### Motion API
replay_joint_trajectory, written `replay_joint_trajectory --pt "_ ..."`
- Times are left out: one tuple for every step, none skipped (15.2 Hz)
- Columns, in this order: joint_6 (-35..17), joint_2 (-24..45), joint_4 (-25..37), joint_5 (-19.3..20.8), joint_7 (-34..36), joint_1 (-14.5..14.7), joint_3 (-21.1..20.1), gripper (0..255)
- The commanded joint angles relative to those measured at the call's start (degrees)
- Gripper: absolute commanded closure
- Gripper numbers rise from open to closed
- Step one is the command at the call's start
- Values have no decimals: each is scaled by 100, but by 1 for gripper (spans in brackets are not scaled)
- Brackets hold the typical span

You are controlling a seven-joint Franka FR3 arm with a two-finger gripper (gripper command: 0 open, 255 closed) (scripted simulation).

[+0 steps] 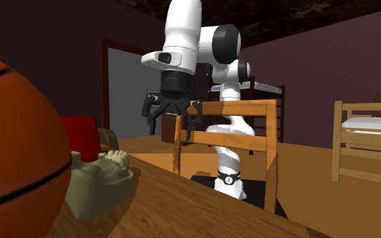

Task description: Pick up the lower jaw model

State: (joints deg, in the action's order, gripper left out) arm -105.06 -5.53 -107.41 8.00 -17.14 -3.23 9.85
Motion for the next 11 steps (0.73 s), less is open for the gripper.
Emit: replay_joint_trajectory --pt "-39 391 419 45 -207 -41 60 0" --pt "-42 595 652 59 -301 -62 83 0" --pt "-38 802 896 69 -395 -83 104 0" --pt "-29 1013 1150 76 -489 -107 124 0" --pt "-12 1227 1416 80 -583 -132 141 0" --pt "12 1447 1695 82 -676 -160 156 0" --pt "44 1672 1989 81 -769 -190 169 0" --pt "85 1904 2299 78 -863 -223 180 0" --pt "105 1999 2430 76 -900 -238 183 0" --pt "26 1991 2341 81 -886 -237 182 0" --pt "-53 1982 2253 86 -871 -235 182 0"
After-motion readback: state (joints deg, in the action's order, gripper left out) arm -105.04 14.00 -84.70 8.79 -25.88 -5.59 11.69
